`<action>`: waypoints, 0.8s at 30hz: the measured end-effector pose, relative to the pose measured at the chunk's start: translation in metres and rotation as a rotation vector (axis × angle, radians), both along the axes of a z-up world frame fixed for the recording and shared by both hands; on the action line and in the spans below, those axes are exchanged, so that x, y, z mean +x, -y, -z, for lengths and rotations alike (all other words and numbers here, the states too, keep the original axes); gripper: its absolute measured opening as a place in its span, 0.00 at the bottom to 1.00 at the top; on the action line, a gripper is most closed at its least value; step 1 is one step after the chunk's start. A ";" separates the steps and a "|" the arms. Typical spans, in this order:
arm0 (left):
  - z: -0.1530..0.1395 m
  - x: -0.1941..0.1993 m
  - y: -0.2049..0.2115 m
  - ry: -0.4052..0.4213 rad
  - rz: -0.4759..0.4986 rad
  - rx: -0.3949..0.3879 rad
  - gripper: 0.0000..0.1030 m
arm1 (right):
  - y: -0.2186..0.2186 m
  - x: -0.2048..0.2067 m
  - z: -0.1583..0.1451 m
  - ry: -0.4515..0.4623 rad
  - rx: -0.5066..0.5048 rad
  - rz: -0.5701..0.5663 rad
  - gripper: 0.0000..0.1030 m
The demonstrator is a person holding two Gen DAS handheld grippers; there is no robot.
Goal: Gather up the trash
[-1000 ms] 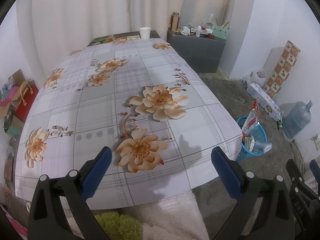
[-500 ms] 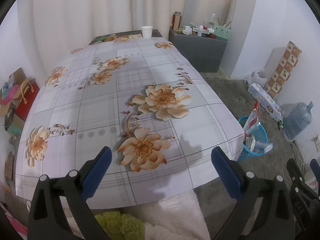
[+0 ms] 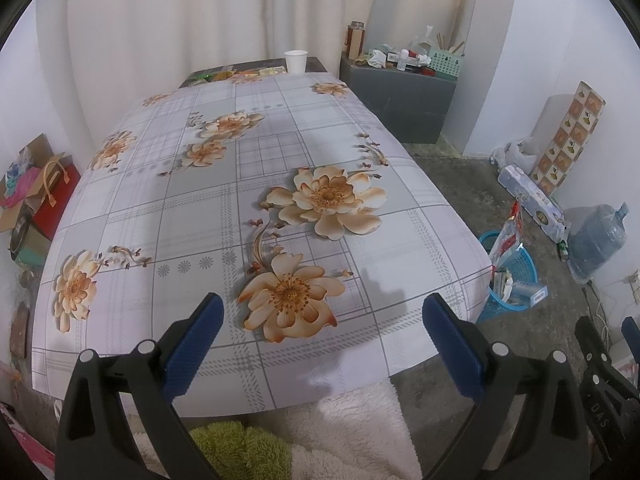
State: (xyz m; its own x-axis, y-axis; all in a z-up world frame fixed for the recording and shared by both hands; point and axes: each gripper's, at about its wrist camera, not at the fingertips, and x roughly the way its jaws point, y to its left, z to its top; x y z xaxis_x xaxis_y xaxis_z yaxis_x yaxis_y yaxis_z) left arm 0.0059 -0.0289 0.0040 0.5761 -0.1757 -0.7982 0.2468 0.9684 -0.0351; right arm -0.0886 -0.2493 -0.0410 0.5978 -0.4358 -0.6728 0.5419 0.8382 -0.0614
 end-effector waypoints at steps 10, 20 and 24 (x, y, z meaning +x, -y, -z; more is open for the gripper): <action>0.000 0.000 0.002 -0.001 0.000 0.000 0.95 | 0.001 0.000 0.000 -0.003 -0.004 -0.002 0.92; 0.001 -0.001 0.000 -0.002 -0.001 0.002 0.95 | 0.000 0.001 0.000 -0.003 -0.005 -0.004 0.92; 0.000 0.000 0.000 -0.002 0.002 0.002 0.95 | 0.000 0.001 0.000 -0.003 -0.005 -0.005 0.92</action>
State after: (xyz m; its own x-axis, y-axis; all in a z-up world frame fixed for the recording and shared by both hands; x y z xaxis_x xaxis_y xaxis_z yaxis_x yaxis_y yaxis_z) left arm 0.0058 -0.0290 0.0037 0.5745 -0.1752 -0.7996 0.2484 0.9681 -0.0336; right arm -0.0873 -0.2495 -0.0411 0.5982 -0.4361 -0.6723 0.5376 0.8405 -0.0669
